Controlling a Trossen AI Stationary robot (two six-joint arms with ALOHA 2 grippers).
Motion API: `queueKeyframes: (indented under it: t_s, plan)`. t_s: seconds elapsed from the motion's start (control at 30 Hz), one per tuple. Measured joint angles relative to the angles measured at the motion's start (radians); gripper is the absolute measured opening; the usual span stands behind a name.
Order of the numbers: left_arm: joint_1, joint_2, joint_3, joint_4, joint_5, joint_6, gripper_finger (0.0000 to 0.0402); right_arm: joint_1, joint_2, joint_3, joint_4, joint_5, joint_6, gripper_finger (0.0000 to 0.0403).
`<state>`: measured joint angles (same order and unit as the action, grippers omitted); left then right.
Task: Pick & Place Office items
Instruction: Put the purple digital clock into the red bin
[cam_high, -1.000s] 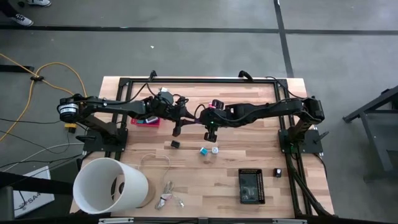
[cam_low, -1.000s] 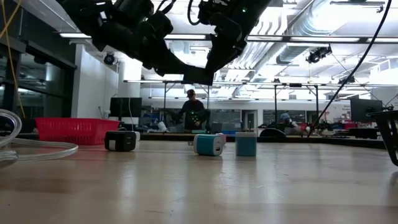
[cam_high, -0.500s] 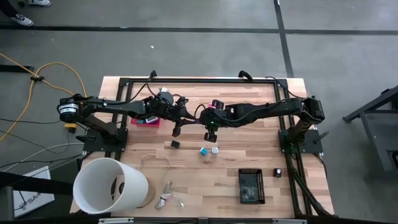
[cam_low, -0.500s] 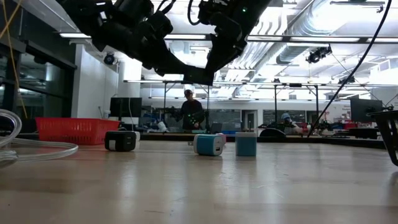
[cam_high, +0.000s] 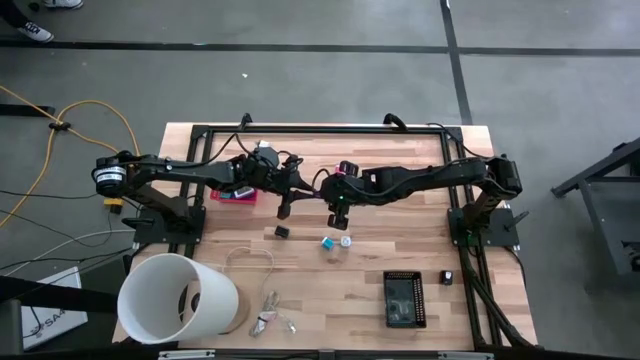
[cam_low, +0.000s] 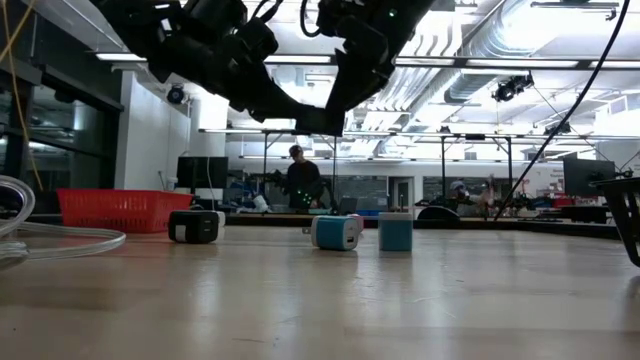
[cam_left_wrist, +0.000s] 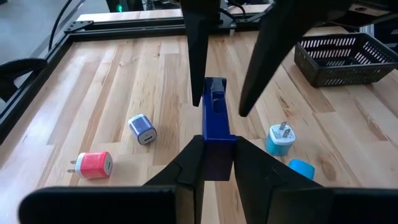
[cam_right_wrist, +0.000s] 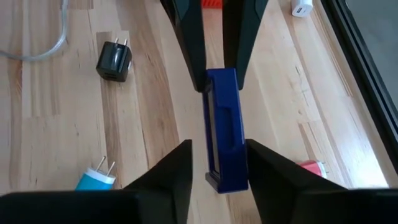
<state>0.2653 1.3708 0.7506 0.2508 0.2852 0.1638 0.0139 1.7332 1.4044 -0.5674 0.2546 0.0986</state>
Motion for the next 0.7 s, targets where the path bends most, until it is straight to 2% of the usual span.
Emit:
queueKeyframes:
  t_s: [0.37, 0.7]
  plan:
    - [0.000, 0.000, 0.000, -0.001, -0.003, -0.003, 0.0061, 0.000, -0.023, 0.000, -0.016, -0.007, -0.026, 0.0176]
    - [0.000, 0.000, 0.000, -0.008, -0.003, -0.007, 0.0061, 0.000, -0.194, 0.003, -0.048, -0.004, -0.025, 0.0179]
